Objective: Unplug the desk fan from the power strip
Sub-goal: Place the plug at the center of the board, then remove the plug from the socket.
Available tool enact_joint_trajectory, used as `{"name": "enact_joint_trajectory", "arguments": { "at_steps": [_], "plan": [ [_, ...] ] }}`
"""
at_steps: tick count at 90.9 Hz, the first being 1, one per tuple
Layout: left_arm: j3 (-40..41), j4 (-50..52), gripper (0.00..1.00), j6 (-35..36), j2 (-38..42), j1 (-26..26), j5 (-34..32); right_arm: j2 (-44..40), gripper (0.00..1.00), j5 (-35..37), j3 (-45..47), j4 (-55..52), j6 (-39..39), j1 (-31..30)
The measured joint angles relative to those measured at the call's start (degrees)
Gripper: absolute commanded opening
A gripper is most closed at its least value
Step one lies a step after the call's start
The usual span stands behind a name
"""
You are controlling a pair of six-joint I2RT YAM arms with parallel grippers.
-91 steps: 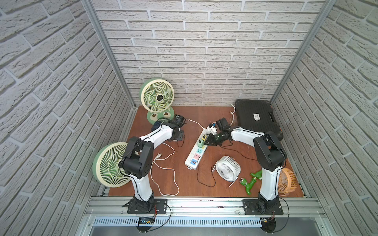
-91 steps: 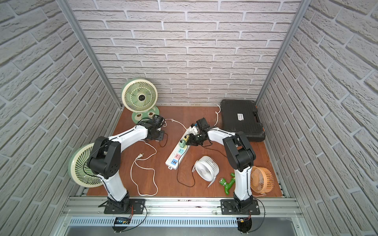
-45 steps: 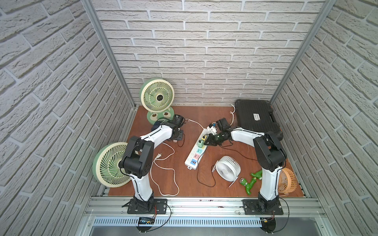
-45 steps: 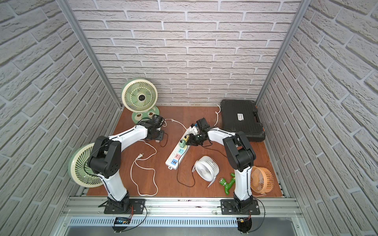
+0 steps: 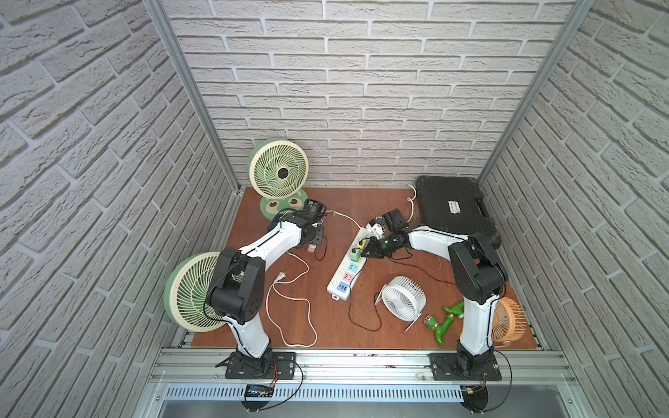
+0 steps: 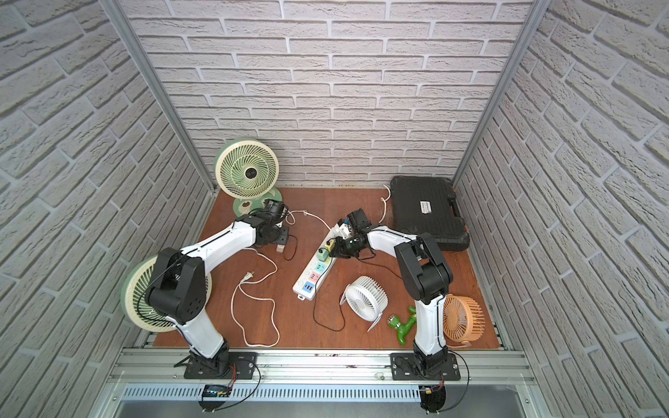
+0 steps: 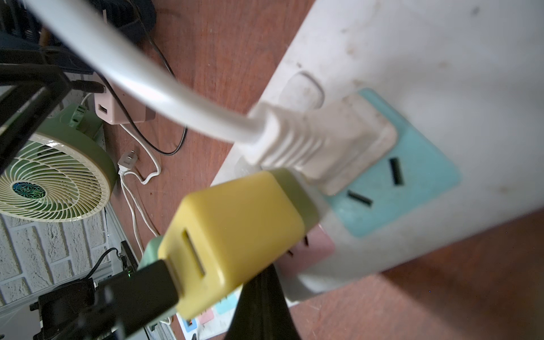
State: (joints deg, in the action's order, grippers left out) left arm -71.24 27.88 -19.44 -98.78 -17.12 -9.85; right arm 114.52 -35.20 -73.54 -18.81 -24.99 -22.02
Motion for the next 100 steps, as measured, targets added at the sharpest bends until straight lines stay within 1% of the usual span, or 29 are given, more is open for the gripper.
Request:
{"name": "enact_joint_trajectory", "arguments": {
  "at_steps": [14, 35, 55, 85, 100],
  "plan": [
    [0.0, 0.0, 0.52, 0.11, 2.93, -1.49, 1.11, -0.04, 0.04, 0.02, 0.04, 0.04, 0.0, 0.0],
    [0.0, -0.31, 0.53, 0.2, 5.11, -4.52, 5.01, -0.22, 0.04, 0.07, 0.39, 0.55, -0.02, 0.0],
    [0.13, -3.23, 0.52, 0.42, 5.6, -9.16, 8.57, -0.44, 0.04, 0.04, 0.96, 1.4, -0.09, 0.0],
    [2.43, -7.82, 0.54, 0.81, 4.07, -16.79, 7.54, -0.52, 0.04, 0.17, 1.07, 1.51, -0.09, 0.0],
    [4.68, -9.44, 0.54, 0.15, 3.41, -18.4, 6.6, -0.57, 0.04, 0.2, 1.14, 1.62, -0.09, 0.0]
  ]
}}
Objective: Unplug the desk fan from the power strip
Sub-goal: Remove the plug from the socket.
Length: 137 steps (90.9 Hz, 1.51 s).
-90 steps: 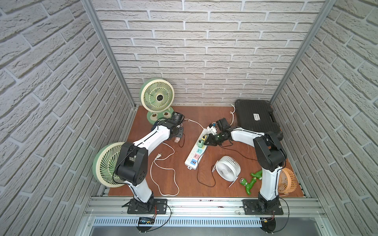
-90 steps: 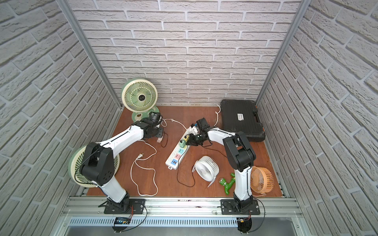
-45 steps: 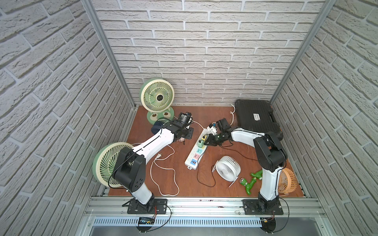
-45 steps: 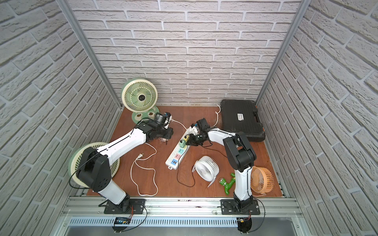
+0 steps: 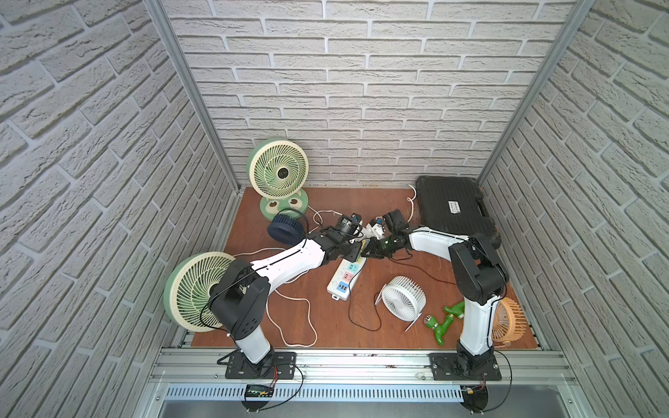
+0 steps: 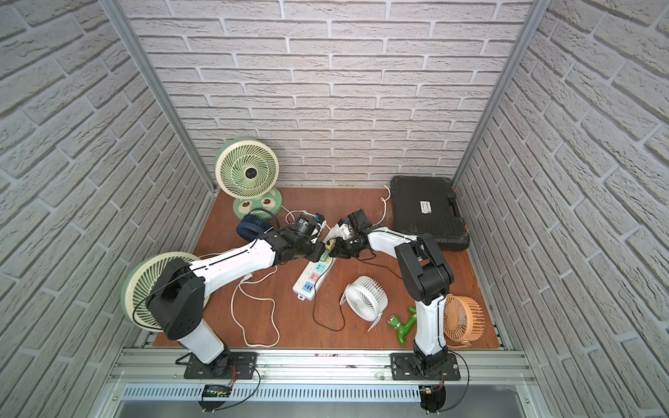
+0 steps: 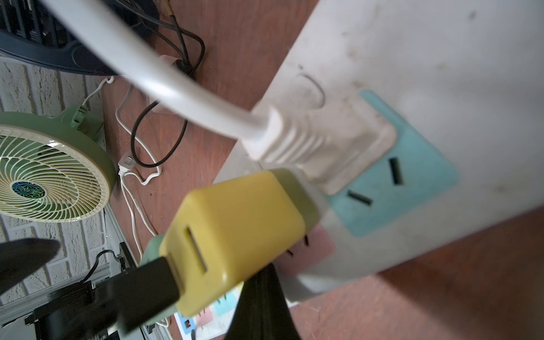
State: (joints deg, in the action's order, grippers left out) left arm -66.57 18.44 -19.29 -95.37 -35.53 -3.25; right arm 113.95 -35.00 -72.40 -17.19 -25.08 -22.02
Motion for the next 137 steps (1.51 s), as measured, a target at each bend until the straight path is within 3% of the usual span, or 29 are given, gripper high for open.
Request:
{"name": "enact_joint_trajectory", "arguments": {
  "at_steps": [57, 80, 104, 137],
  "plan": [
    [2.97, -4.5, 0.52, -2.82, -3.02, -0.46, -1.03, 0.0, 0.04, 0.0, 0.0, 0.02, 0.02, 0.0],
    [1.09, -5.27, 0.4, -3.43, -6.93, -0.92, -0.81, 0.0, 0.04, -0.02, 0.09, 0.11, 0.0, 0.0],
    [0.35, -5.25, 0.34, -3.63, -7.69, -1.2, -0.83, 0.0, 0.04, -0.02, 0.09, 0.15, 0.0, 0.0],
    [-0.87, -4.04, 0.16, -3.85, -8.31, -1.6, -1.68, 0.0, 0.04, 0.39, 0.09, 0.61, 0.0, 0.0]
  ]
}}
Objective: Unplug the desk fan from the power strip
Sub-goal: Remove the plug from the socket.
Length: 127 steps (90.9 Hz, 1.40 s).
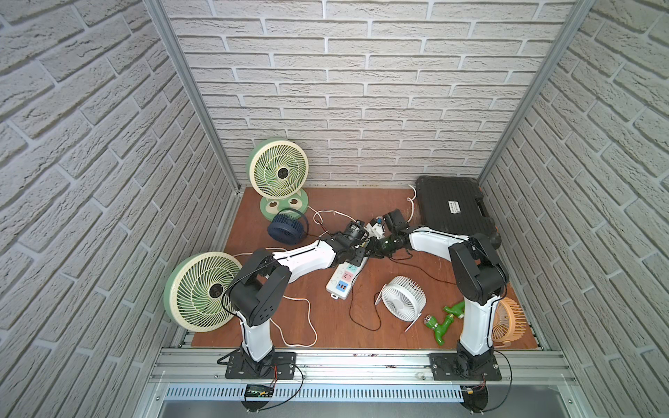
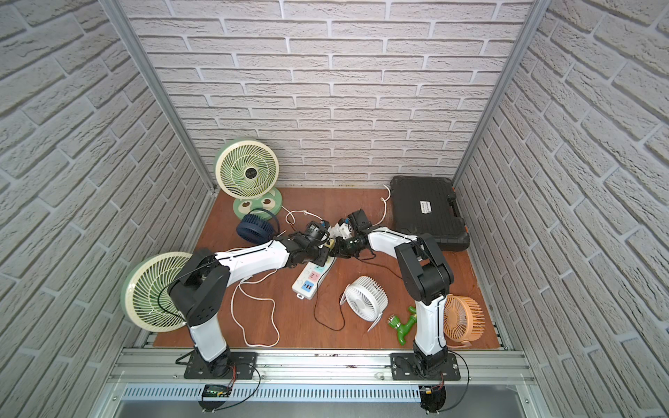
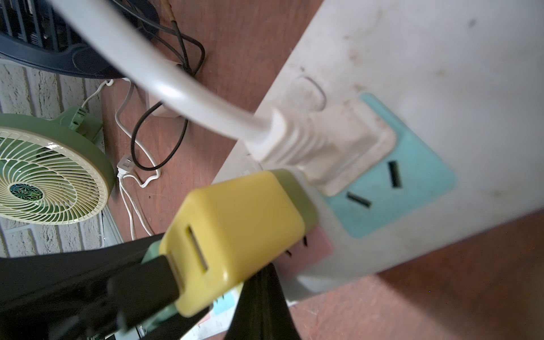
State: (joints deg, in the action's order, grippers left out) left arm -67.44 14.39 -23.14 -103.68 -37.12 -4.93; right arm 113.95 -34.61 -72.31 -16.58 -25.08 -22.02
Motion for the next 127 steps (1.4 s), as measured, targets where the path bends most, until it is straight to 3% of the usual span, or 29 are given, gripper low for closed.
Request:
{"name": "enact_joint_trajectory", "arguments": {
  "at_steps": [35, 52, 80, 113, 127],
  "plan": [
    [-2.58, 3.08, 0.0, 1.7, -1.36, -2.64, -5.88, 0.0, 0.04, 0.24, 0.0, 0.15, -0.02, 0.02],
    [-3.65, 4.39, 0.0, 2.54, -2.03, -3.45, -8.07, 0.0, 0.04, 0.31, 0.0, 0.26, 0.0, 0.02],
    [-2.69, 2.93, 0.0, 0.09, -1.33, 0.5, -0.2, 0.0, 0.04, 0.76, 0.0, 0.92, 0.0, 0.02],
    [-6.99, 8.02, 0.0, 2.95, -3.41, -4.59, -10.69, 0.0, 0.04, 0.76, 0.0, 0.87, 0.0, 0.02],
    [-6.36, 7.39, 0.0, 2.49, -2.75, -2.93, -7.65, 0.0, 0.04, 0.76, 0.0, 0.9, -0.02, 0.02]
  ]
}}
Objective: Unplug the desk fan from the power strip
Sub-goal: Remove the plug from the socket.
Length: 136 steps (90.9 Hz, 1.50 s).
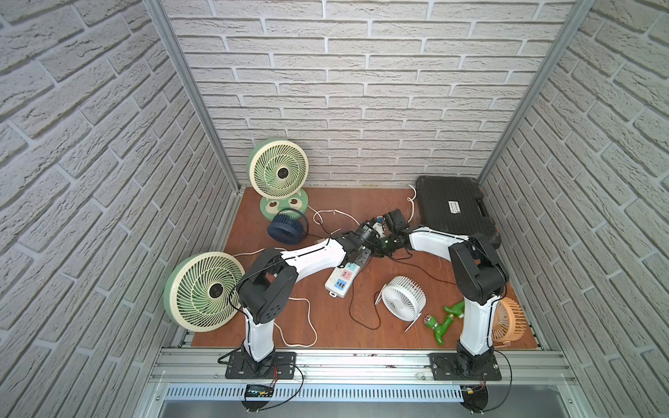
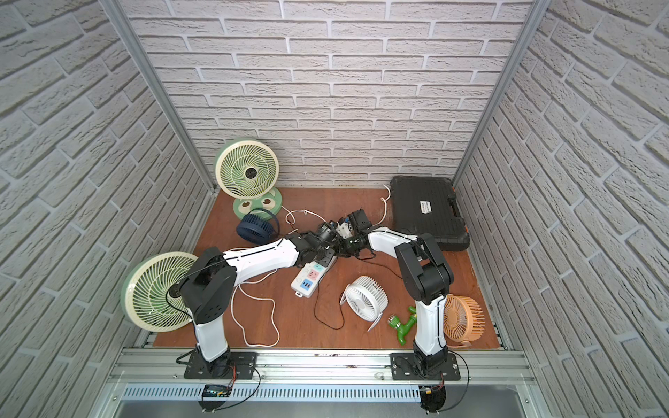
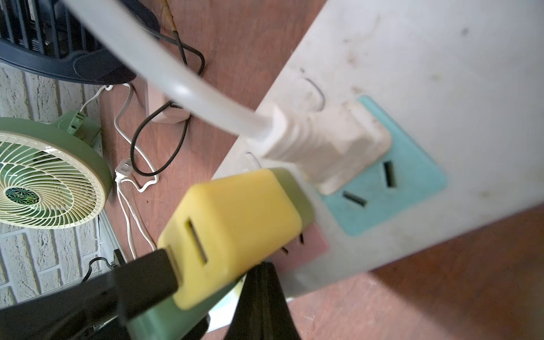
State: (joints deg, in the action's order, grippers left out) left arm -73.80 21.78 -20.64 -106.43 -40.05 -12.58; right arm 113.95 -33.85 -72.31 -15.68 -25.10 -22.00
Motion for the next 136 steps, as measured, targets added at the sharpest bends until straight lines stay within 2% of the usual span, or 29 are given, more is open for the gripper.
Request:
{"name": "enact_joint_trajectory", "arguments": {
  "at_steps": [8, 19, 52, 63, 93, 115, 136],
  "plan": [
    [1.55, -1.55, 0.0, -1.16, 1.11, 2.21, 4.5, 0.0, 0.04, 0.0, 0.0, 0.04, 0.0, 0.0],
    [1.88, -2.01, 0.0, -1.7, 1.38, 3.02, 6.32, 0.0, 0.04, 0.04, 0.0, 0.07, 0.0, 0.0],
    [-0.55, 0.94, 0.0, 0.33, 1.38, -1.51, -2.56, 0.0, 0.04, 0.02, 0.0, 0.04, 0.02, 0.0],
    [-0.98, 1.57, 0.0, 1.01, 1.4, -1.84, -3.32, 0.0, 0.04, 0.02, 0.0, 0.04, 0.02, 0.0],
    [3.37, -0.44, 0.0, -1.29, 4.57, 2.27, 4.17, 0.0, 0.04, 0.04, 0.0, 0.04, 0.0, 0.0],
    [10.71, -4.37, 0.0, -3.98, 12.15, 1.79, 9.79, -0.2, 0.04, 0.17, 0.31, 0.26, 0.02, 0.0],
    [16.11, -7.1, 0.0, -5.53, 18.67, -0.52, 11.19, -0.42, 0.04, 0.33, 0.66, 0.52, 0.0, 0.0]
  ]
}}
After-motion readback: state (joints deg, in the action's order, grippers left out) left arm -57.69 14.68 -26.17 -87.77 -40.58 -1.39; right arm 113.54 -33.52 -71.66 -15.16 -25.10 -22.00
